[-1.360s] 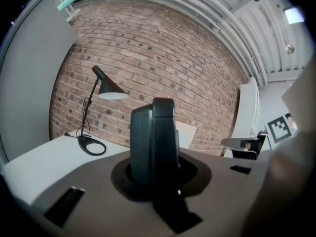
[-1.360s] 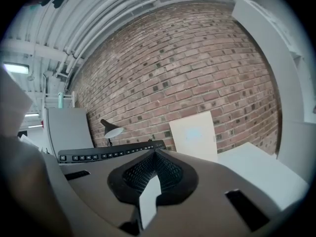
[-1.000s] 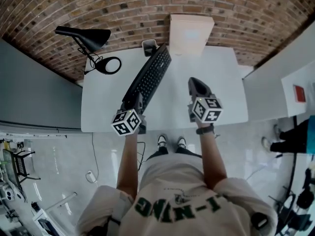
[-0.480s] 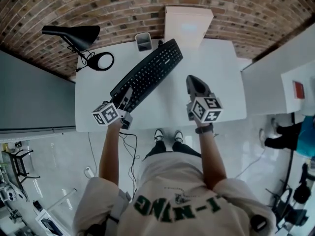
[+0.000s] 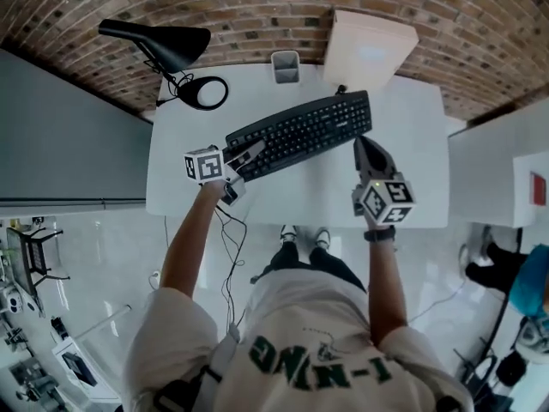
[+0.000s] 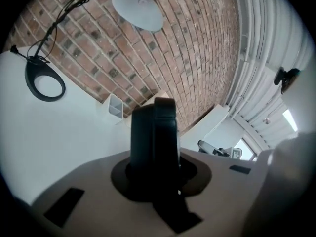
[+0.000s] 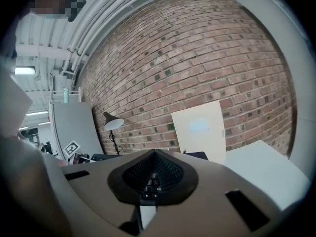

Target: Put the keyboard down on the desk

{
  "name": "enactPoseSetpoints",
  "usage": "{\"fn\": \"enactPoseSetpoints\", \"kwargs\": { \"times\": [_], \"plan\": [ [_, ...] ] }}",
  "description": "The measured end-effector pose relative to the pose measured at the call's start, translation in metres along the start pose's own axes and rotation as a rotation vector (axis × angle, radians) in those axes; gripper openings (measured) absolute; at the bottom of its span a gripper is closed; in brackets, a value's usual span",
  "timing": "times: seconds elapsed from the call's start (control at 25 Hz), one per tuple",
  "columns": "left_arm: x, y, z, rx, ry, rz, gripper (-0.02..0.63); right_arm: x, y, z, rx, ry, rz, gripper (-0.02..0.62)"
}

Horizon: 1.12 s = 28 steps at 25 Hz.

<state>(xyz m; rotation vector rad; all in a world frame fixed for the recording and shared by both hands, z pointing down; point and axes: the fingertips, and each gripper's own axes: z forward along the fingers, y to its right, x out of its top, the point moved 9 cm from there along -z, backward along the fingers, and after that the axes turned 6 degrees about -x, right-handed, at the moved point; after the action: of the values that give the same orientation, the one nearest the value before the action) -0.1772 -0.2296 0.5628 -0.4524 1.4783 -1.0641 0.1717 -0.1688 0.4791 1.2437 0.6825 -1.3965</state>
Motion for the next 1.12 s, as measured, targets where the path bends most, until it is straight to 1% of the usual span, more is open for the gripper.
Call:
{"fn": "enactPoseSetpoints", "kwargs": {
  "times": [0.12, 0.24, 0.32, 0.36, 0.44, 0.52, 0.6, 0.64, 0.68, 0.72, 0.8, 0.84, 0.92, 0.96, 1.04, 1.12],
  "plan": [
    [0.011, -0.019, -0.004, -0.06, -0.05, -0.014, 0.069, 0.0, -0.016, 0.017, 0.033, -0.01, -0.011, 0.002],
    [0.017, -0.036, 0.001, -0.115, -0.11, -0.029, 0.071, -0.003, -0.023, 0.027, 0.053, -0.02, -0.024, 0.002],
    [0.019, -0.048, 0.008, -0.168, -0.142, -0.055, 0.069, -0.005, -0.025, 0.032, 0.064, -0.032, -0.036, 0.002],
    [0.022, -0.054, 0.011, -0.185, -0.162, -0.065, 0.069, -0.005, -0.027, 0.035, 0.071, -0.04, -0.045, 0.002],
    [0.028, -0.066, 0.017, -0.185, -0.211, -0.084, 0.069, -0.006, -0.029, 0.042, 0.078, -0.058, -0.058, 0.002],
    [0.03, -0.077, 0.023, -0.192, -0.249, -0.142, 0.069, -0.01, -0.029, 0.048, 0.069, -0.068, -0.058, 0.002],
    [0.028, -0.084, 0.027, -0.237, -0.259, -0.219, 0.07, -0.013, -0.033, 0.055, 0.068, -0.058, -0.06, 0.002],
    [0.027, -0.087, 0.029, -0.257, -0.264, -0.239, 0.069, -0.014, -0.035, 0.058, 0.07, -0.052, -0.06, 0.002],
    [0.027, -0.09, 0.031, -0.266, -0.274, -0.247, 0.069, -0.016, -0.036, 0.06, 0.072, -0.049, -0.057, 0.002],
    [0.026, -0.095, 0.032, -0.254, -0.291, -0.244, 0.07, -0.018, -0.034, 0.062, 0.071, -0.05, -0.052, 0.002],
    [0.025, -0.109, 0.033, -0.181, -0.338, -0.225, 0.069, -0.022, -0.03, 0.065, 0.061, -0.053, -0.04, 0.002],
    [0.024, -0.114, 0.035, -0.181, -0.346, -0.226, 0.07, -0.024, -0.028, 0.067, 0.054, -0.053, -0.034, 0.002],
    [0.024, -0.119, 0.043, -0.272, -0.322, -0.241, 0.069, -0.026, -0.025, 0.071, 0.031, -0.047, -0.029, 0.002],
    [0.024, -0.123, 0.045, -0.3, -0.31, -0.244, 0.069, -0.026, -0.024, 0.073, 0.016, -0.042, -0.025, 0.002],
    [0.026, -0.13, 0.046, -0.298, -0.3, -0.25, 0.069, -0.028, -0.021, 0.075, -0.008, -0.038, -0.008, 0.002],
    [0.027, -0.14, 0.046, -0.259, -0.311, -0.247, 0.069, -0.031, -0.02, 0.078, -0.019, -0.041, 0.009, 0.002]
  ]
}}
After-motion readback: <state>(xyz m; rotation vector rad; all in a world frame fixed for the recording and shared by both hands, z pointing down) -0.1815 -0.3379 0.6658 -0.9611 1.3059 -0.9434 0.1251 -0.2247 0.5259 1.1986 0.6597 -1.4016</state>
